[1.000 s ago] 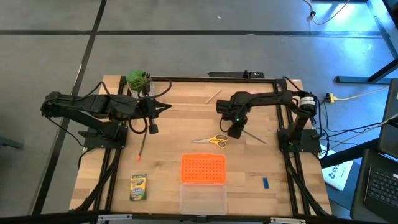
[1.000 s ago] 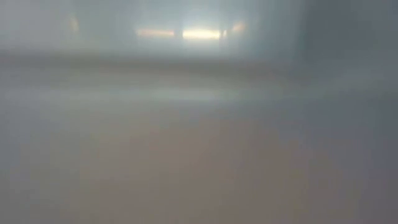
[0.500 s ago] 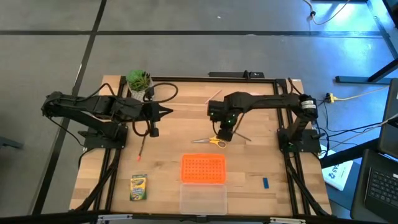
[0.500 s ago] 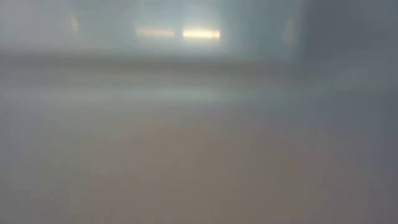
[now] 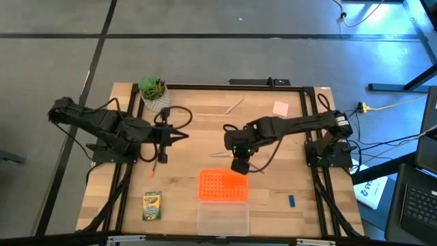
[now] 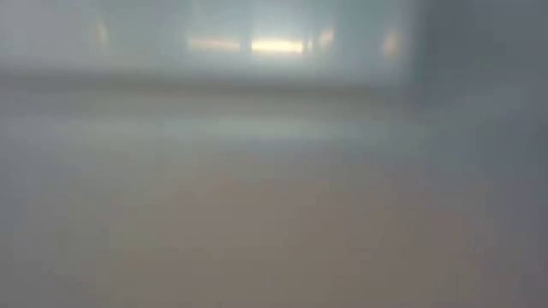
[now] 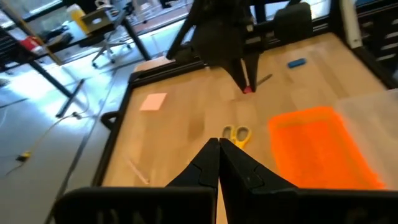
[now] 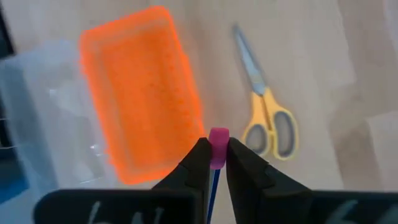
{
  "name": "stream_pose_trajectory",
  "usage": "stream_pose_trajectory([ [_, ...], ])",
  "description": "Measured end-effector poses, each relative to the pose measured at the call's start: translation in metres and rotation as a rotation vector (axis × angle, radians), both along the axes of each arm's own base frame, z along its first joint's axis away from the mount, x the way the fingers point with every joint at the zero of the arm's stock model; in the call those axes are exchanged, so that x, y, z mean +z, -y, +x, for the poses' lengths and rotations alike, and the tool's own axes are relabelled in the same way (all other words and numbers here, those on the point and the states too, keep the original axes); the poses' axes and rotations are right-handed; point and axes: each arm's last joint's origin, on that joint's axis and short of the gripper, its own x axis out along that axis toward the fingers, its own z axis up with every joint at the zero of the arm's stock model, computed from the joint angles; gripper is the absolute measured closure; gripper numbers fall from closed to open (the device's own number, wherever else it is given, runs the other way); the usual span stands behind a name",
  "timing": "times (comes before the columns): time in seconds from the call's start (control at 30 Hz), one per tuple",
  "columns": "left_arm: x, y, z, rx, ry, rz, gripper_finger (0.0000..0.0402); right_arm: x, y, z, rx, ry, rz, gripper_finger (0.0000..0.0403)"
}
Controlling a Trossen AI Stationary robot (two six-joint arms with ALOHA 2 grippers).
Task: Pack school essentials
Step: Put the right black pencil into the orange supply box
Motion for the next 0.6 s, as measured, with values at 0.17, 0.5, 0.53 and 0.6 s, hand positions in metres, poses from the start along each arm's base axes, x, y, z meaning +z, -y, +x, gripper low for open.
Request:
stream_pose_trajectory([
  [0.17,0.0,0.012,-0.003,-0.041,0.006,-0.053,0.0401,0.01,-0.015,0.001,0.007,0.059,0.004,0.0361],
  [0.5,-0.002,0.026,-0.007,-0.102,-0.007,-0.071,0.0401,0.033,-0.043,0.008,0.099,0.258,0.042,0.0361],
  [0.53,-0.002,0.027,-0.007,-0.104,-0.007,-0.071,0.0401,0.035,-0.048,0.009,0.111,0.285,0.053,0.0361],
  [0.6,-0.002,0.028,-0.008,-0.107,-0.007,-0.073,0.0401,0.038,-0.056,0.011,0.132,0.334,0.073,0.0361],
])
